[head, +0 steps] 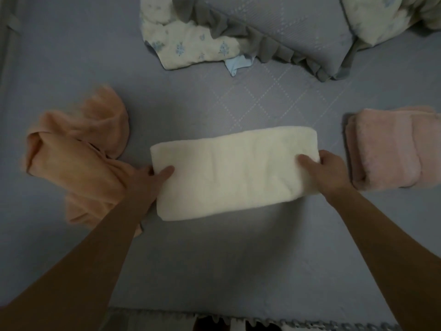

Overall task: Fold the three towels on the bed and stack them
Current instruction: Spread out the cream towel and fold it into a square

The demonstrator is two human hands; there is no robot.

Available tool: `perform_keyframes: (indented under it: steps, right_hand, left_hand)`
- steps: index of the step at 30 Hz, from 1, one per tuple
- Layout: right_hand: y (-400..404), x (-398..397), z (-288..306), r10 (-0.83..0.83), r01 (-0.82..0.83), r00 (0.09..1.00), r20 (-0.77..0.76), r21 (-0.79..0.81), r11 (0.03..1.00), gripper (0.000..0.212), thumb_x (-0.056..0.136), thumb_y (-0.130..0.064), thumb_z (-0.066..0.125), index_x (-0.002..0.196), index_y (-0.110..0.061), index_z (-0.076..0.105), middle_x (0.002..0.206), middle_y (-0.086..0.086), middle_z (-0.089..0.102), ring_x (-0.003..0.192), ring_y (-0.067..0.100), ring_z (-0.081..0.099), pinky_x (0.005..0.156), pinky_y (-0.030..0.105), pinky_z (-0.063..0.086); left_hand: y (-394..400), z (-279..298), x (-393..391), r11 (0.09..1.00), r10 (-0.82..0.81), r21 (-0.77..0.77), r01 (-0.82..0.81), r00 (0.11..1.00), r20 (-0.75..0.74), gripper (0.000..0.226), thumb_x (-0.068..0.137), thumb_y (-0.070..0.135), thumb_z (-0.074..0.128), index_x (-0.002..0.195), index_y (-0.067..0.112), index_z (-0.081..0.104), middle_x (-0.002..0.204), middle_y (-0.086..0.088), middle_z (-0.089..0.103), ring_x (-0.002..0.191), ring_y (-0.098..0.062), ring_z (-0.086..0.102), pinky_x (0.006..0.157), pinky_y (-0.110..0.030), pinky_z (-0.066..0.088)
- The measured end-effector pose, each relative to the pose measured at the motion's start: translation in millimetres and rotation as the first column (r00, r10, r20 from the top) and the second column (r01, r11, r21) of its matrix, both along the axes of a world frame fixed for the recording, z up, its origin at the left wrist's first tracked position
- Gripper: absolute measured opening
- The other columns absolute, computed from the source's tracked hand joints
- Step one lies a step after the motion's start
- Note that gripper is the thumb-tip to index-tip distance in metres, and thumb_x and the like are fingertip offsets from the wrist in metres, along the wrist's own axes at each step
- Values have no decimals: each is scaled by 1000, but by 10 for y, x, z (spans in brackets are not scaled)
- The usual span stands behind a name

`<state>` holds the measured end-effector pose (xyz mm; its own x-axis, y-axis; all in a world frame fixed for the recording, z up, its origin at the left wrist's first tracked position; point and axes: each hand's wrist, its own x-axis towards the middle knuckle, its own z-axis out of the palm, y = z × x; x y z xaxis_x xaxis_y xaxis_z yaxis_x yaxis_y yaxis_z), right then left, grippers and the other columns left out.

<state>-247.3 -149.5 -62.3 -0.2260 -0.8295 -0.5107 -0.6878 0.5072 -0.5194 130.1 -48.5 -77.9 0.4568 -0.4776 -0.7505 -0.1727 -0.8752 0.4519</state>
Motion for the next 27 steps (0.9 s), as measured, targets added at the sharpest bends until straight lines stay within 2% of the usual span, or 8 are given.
perform_keyframes:
  steps: [6, 9, 12, 16, 19, 22, 24, 27]
  right_hand:
    - [206, -100, 141, -300, 332, 918, 261, -87, 939, 14, 76, -33, 62, 77, -21, 68, 76, -13, 69, 68, 1, 61, 64, 23, 49]
    - [200, -133, -44, -220, 205, 966, 135, 116, 972, 25, 87, -26, 67, 104, -7, 66, 101, 11, 66, 87, 25, 60, 75, 37, 49]
    - [187, -66, -134, -158, 142, 986, 55, 214, 966, 43, 88, -37, 68, 115, -3, 63, 103, 11, 61, 91, 30, 57, 74, 39, 45]
    - [160, 6, -56, -161, 161, 987, 25, 18, 987, 31, 86, -42, 64, 93, -12, 62, 94, 11, 67, 89, 35, 64, 79, 48, 54]
    - [175, -20, -67, -157, 157, 988, 1, 50, 986, 28, 85, -35, 66, 98, -10, 64, 102, 16, 69, 94, 36, 64, 83, 51, 54]
    - [120, -44, -111, -85, 90, 995, -47, 139, 986, 45, 85, -34, 69, 118, -6, 61, 115, 16, 66, 104, 36, 61, 88, 48, 51]
    - [43, -6, -89, -73, 73, 994, -76, 2, 997, 54, 81, -34, 71, 126, -9, 56, 123, 14, 62, 111, 33, 59, 95, 45, 48]
    - [-85, 146, -37, 234, -272, 950, -204, -181, 945, 65, 78, -37, 73, 135, -19, 48, 138, 8, 52, 127, 30, 48, 107, 46, 36]
  left_hand:
    - [258, 35, 19, 963, 219, -109, -247, 950, -224, 26, 67, 60, 70, 83, 42, 77, 92, 10, 78, 87, -16, 74, 72, -34, 58]
    - [330, -102, 29, 985, 137, -82, -149, 980, -144, 45, 71, 61, 67, 96, 24, 74, 99, -1, 76, 95, -27, 69, 83, -45, 56]
    - [373, -201, 15, 1000, 15, -16, -18, 989, -145, 50, 87, 41, 67, 118, 2, 61, 115, -20, 67, 103, -38, 64, 93, -57, 51]
    - [275, -77, -3, 989, 53, -129, -75, 984, -169, 51, 72, 53, 67, 109, 17, 66, 107, -8, 72, 100, -32, 68, 89, -51, 54]
    - [208, -31, 24, 979, 97, -160, -124, 981, -165, 49, 68, 50, 68, 105, 18, 67, 106, -10, 72, 100, -35, 68, 89, -53, 55]
    - [147, -35, 0, 984, -34, -177, 17, 995, -92, 60, 68, 39, 68, 117, 4, 62, 112, -18, 68, 103, -40, 65, 90, -56, 53]
    - [127, -33, -5, 966, -95, -239, 103, 995, 42, 70, 65, 34, 69, 126, 4, 53, 121, -19, 61, 109, -38, 60, 95, -56, 48]
    - [-15, 5, -20, 854, -234, -353, 383, 888, 397, 75, 66, 33, 68, 136, 17, 45, 135, -11, 52, 123, -33, 49, 110, -49, 35]
